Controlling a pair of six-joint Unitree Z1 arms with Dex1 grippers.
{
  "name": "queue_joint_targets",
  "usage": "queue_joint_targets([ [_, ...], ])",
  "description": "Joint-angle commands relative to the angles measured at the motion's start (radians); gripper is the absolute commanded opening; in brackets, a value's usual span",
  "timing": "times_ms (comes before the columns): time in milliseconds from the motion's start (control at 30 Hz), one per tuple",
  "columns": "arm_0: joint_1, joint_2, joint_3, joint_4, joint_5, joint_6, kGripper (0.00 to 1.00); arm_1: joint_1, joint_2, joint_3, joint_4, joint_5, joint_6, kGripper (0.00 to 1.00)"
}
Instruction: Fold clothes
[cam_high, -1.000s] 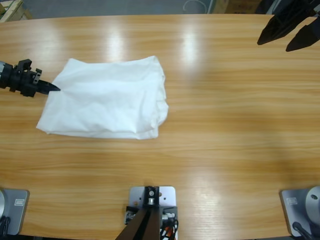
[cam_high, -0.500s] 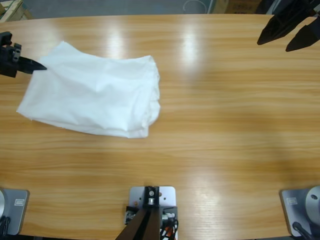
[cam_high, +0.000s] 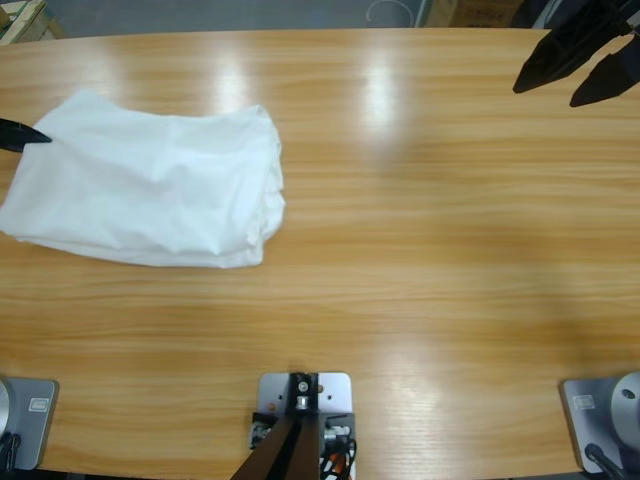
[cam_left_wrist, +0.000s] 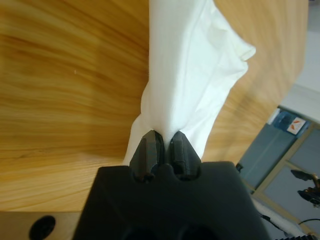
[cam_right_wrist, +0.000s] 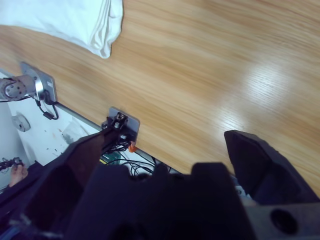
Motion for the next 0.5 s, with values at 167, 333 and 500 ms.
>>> queue_joint_targets([
  [167, -0.255, 0.036, -0.128, 0.058, -0.016, -0.040, 0.000, 0.007, -0.005, 0.035, 0.001, 0.029, -0.008, 1.000],
  [333, -0.354, 0.053, -0.169, 0.058, -0.019, -0.087, 0.000, 0.007, -0.011, 0.052, -0.006, 0.029, -0.012, 1.000],
  [500, -0.431, 0.075, -0.205, 0.059, -0.018, -0.128, 0.000, 0.007, -0.012, 0.059, -0.014, 0.030, -0.014, 1.000],
])
